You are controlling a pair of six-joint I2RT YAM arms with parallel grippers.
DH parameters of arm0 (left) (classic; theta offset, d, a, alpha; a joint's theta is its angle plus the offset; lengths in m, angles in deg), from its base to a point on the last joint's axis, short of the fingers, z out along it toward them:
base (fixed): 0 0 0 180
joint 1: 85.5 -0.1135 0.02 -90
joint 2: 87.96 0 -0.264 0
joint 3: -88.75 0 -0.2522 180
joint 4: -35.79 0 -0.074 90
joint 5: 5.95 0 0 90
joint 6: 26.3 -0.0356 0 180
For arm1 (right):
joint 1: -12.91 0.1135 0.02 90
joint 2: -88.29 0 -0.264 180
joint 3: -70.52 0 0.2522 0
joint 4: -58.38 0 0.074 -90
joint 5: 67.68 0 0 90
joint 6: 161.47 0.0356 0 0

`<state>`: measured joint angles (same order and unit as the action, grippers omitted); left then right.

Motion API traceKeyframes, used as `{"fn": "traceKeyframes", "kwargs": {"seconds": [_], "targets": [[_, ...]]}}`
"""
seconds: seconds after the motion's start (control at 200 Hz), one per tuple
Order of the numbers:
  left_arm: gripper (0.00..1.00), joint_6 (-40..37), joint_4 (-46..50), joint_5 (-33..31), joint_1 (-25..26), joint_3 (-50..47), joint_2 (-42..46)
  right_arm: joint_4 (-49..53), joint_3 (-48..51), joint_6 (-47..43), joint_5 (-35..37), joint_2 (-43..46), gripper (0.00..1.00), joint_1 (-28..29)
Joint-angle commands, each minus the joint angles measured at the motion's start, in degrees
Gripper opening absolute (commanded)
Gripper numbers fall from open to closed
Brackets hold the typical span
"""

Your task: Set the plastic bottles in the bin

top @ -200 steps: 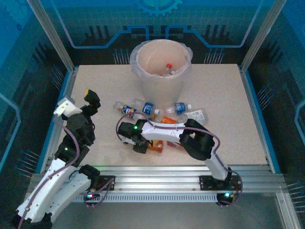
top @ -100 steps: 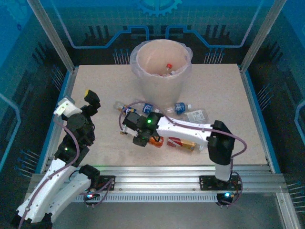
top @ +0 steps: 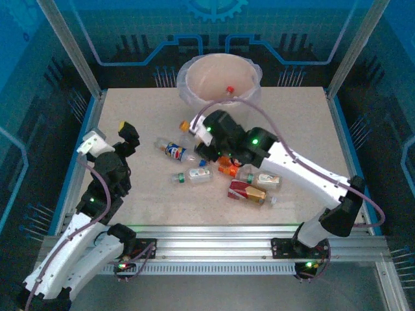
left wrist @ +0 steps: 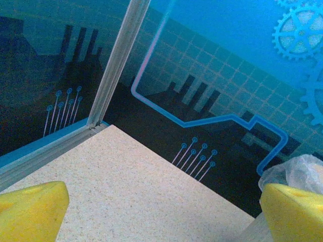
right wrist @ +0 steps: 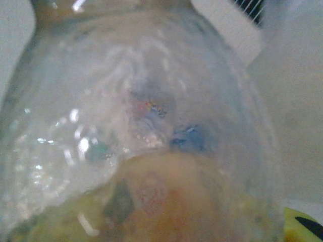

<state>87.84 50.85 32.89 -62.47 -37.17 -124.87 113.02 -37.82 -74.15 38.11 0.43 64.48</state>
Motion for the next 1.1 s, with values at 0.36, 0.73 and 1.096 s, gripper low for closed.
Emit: {"fn": "traceKeyframes", "kwargs": {"seconds": [0.36, 0.73, 1.096], "targets": [[0.99, 0.8, -0.2, 5.9, -0.6, 0.4, -4.3, -14.3, -24.5, 3.0, -11.5, -9.4, 0.17, -15.4], [0.99, 2.9, -2.2, 10.6, -0.8, 0.7, -8.0, -10.7, -47.1, 6.9, -11.1, -32.0, 0.16, -21.4], [0.99, 4.1, -3.1, 12.4, -0.8, 1.2, -11.1, -6.3, -53.9, 10.1, -14.7, -43.2, 0.24, -22.5]]}}
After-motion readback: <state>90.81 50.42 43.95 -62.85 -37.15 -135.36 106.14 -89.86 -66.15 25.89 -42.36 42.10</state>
